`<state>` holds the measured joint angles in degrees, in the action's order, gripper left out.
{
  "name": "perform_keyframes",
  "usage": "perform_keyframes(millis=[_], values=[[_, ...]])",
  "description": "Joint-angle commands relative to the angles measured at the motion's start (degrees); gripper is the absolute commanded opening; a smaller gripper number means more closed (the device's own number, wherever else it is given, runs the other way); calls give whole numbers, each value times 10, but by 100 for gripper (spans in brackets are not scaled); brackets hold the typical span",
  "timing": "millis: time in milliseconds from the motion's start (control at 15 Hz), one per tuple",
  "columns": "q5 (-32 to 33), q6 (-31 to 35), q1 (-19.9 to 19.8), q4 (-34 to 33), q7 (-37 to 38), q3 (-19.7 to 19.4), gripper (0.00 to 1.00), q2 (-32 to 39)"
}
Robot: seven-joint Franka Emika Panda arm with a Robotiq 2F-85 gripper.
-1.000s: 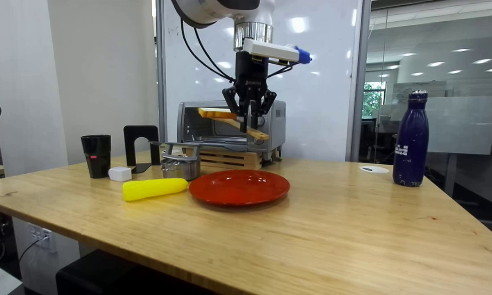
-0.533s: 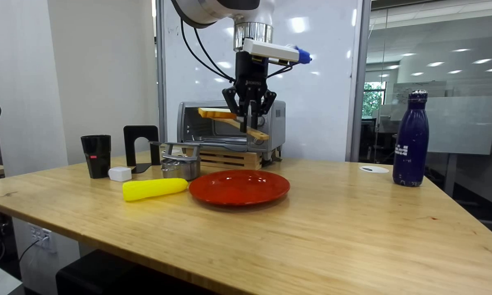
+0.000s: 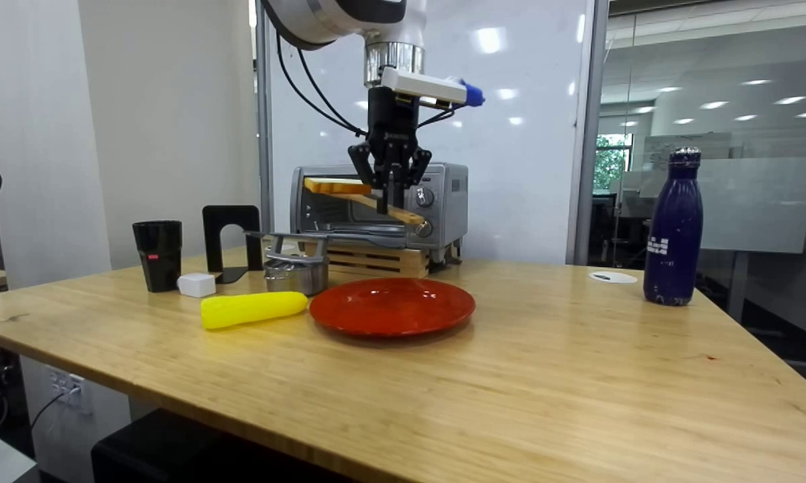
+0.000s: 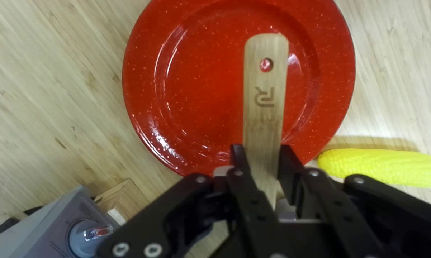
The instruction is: Open the oven, use the spatula to put the slice of bread in the oven, the close the oven
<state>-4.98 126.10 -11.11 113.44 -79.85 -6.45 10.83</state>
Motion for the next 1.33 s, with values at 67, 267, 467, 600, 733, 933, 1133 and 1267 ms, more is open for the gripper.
perform_keyframes(millis=[67,267,467,600,733,933,1133,1267], values=[[26,-34,15,-32,34,10,7,10],[38,-61,22,-56,72,12,7,19],[46,-101,24,-84,106,13,7,30],[48,-122,25,-99,119,14,7,37],[48,-142,24,-117,129,16,7,48],[45,-165,23,-147,140,19,7,67],[43,-185,22,-183,152,24,7,87],[42,-202,22,-209,158,27,7,101]])
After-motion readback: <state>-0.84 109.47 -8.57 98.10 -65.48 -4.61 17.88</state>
